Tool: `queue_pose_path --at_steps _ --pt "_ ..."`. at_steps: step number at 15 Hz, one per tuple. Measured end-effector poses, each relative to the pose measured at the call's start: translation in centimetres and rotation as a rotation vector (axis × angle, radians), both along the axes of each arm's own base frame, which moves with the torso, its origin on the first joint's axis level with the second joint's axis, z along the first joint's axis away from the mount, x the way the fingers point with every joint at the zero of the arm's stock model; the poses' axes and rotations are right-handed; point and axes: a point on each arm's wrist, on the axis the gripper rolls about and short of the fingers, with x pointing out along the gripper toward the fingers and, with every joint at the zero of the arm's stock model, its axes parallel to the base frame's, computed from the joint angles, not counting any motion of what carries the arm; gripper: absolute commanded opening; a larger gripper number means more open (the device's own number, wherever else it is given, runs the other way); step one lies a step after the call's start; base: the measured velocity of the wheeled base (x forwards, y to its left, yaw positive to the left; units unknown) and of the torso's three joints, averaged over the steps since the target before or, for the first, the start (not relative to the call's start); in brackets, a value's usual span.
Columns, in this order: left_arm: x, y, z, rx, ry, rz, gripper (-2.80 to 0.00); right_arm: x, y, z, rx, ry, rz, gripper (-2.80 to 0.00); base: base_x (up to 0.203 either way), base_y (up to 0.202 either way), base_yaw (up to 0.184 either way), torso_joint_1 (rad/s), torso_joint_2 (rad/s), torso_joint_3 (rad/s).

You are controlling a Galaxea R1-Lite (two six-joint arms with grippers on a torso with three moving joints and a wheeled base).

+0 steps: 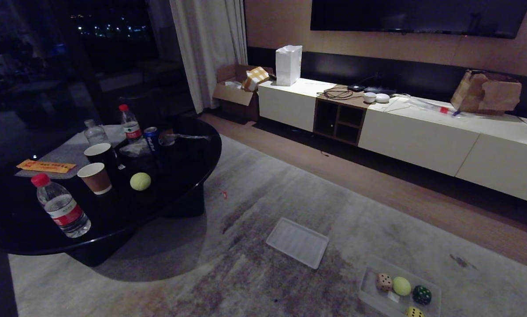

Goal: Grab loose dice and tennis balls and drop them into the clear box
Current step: Put the toys in the box

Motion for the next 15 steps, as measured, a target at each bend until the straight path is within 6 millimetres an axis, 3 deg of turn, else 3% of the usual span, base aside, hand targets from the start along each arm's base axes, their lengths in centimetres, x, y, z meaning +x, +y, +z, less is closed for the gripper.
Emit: queue_pose_path --at_steps 15 --pt "0.0 0.0 0.0 0.003 0.0 -0.001 -2.8 -0.01 0.0 0.01 -0.005 0.0 0.0 -2.8 0.0 0.0 0.0 0.002 0.0 -0.197"
